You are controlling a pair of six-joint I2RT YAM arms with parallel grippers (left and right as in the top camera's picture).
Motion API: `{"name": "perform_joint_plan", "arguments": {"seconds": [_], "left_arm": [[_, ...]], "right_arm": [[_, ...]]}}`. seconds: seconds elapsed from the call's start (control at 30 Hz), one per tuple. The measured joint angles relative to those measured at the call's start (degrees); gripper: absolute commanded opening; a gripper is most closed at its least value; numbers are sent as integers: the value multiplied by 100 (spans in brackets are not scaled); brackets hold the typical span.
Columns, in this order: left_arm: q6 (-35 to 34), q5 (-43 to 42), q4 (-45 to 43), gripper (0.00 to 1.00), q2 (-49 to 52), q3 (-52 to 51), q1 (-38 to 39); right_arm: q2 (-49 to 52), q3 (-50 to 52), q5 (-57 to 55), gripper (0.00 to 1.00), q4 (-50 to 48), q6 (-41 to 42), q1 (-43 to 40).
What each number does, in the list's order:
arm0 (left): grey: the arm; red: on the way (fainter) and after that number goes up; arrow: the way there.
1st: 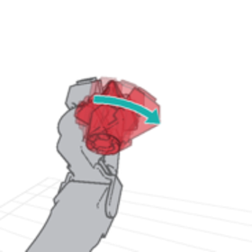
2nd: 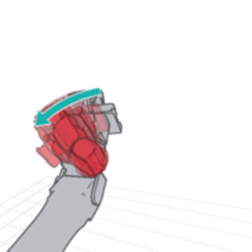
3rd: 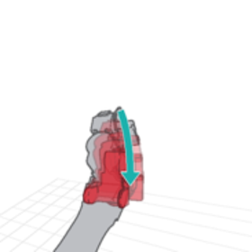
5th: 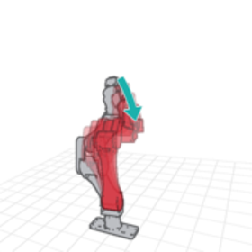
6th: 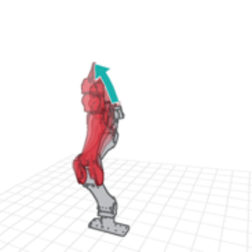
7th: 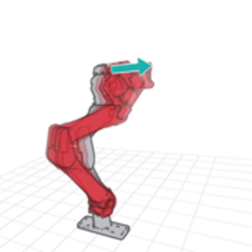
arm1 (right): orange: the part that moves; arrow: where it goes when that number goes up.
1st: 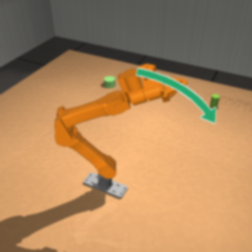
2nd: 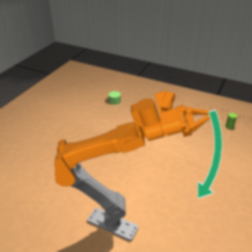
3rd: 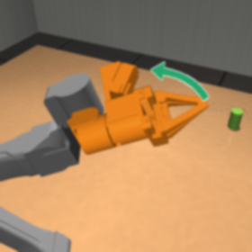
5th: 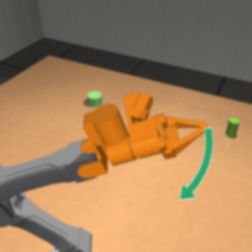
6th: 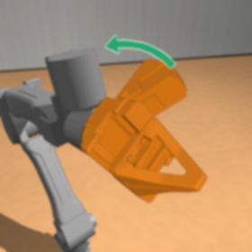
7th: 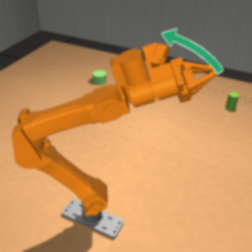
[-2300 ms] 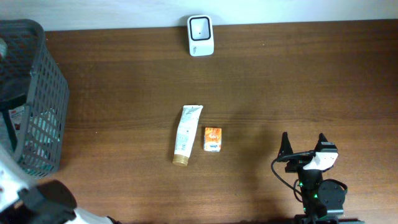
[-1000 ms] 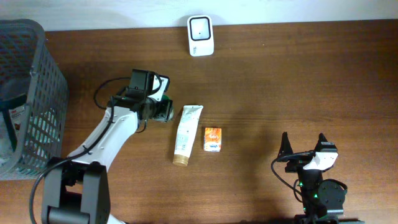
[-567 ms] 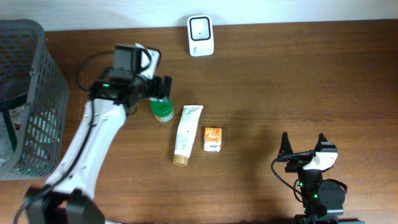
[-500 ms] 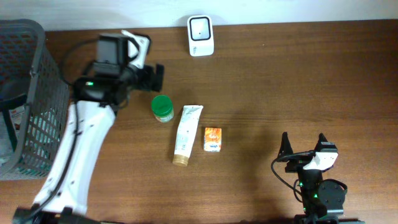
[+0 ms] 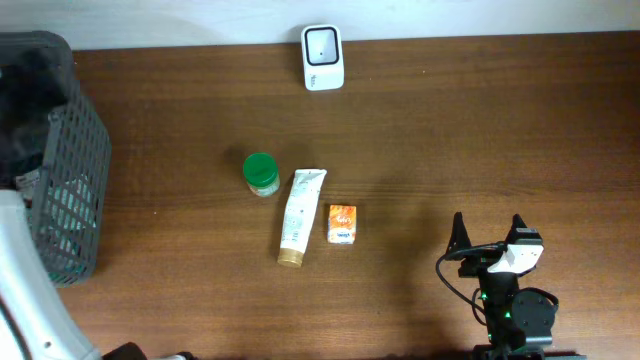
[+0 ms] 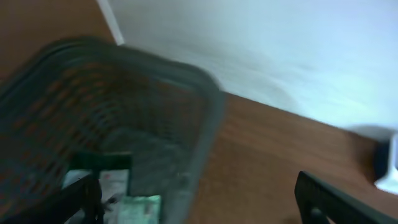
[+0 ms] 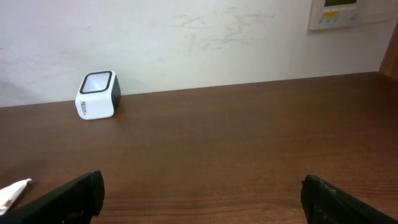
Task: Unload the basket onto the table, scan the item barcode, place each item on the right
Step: 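Reach into the basket and grasp the pale green wipes packet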
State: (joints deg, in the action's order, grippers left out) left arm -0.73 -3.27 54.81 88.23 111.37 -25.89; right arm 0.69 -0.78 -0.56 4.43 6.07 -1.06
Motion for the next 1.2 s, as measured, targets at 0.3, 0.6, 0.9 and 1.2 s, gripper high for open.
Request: {"name": "perform_joint_plan", "arguments": {"seconds": [0.3,0.6,0.9,1.2], "left_arm": [[-636,79,975,93,949,98,-1364],[238,-671,1305,77,2304,-601,-2055],[1342,-1025,299,53,3303,-1464,-2059],[1445,-1495,555,0,3501,-1246,-2052]], "right_arm": [[0,0,2,98,0,2,0],[0,0,0,98,0,0,0],[0,0,0,98,0,0,0],[0,0,0,98,0,-2,0]]}}
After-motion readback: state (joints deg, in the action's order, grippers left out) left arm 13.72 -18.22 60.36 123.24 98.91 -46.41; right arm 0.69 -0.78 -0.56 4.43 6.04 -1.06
